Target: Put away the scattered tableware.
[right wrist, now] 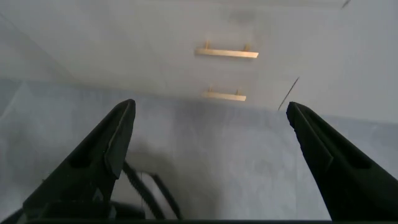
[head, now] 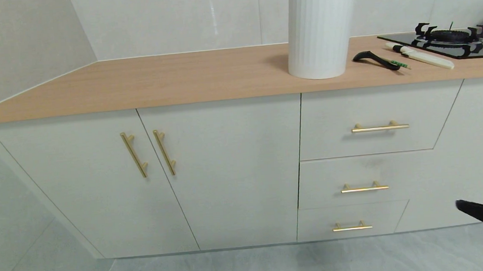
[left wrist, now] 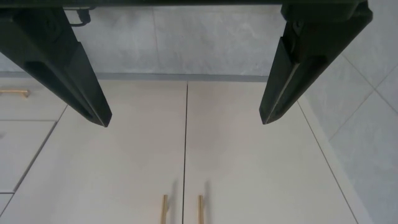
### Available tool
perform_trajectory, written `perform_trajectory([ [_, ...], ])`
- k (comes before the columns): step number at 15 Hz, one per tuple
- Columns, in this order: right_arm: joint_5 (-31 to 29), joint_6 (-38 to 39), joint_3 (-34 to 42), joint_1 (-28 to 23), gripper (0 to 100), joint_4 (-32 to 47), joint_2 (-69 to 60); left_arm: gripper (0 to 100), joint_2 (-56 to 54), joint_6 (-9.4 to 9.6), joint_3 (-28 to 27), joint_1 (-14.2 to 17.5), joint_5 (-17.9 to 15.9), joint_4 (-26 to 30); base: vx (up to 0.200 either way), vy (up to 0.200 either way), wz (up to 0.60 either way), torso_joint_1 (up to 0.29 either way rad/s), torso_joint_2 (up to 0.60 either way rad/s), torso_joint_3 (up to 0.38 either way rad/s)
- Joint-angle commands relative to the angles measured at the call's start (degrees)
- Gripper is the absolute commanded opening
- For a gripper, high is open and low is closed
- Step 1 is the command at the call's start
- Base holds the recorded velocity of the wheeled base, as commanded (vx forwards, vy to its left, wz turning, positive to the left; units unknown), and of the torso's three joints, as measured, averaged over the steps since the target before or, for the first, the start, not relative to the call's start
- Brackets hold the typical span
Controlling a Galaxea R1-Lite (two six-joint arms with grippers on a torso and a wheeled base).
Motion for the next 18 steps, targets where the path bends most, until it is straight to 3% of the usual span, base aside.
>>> perform_trajectory([
  [1, 0.45, -0.09, -3.95, 0.24, 100, -6.17, 21.3, 100, 0.09, -0.04, 0.02, 0.01, 0.04, -0.02, 0.0, 0.0, 0.0, 0.0, 0.0, 0.0],
  [4, 0.1, -0.7, -8.08, 0.24, 100, -12.5, 30.97, 100, 0.09, -0.04, 0.02, 0.01, 0.04, -0.02, 0.0, 0.0, 0.0, 0.0, 0.0, 0.0],
  [9, -1.83, -0.7, -21.61, -0.12, 100, -16.01, 50.31, 100, 0.09, -0.04, 0.02, 0.01, 0.04, -0.02, 0.0, 0.0, 0.0, 0.0, 0.0, 0.0],
  [15, -5.35, -1.32, -20.03, -0.99, 100, -35.7, 63.49, 100, 0.09, -0.04, 0.02, 0.01, 0.04, -0.02, 0.0, 0.0, 0.0, 0.0, 0.0, 0.0],
  [18, -7.72, -1.32, -20.56, -0.99, 100, -39.57, 67.09, 100, 0.09, -0.04, 0.02, 0.01, 0.04, -0.02, 0.0, 0.0, 0.0, 0.0, 0.0, 0.0],
])
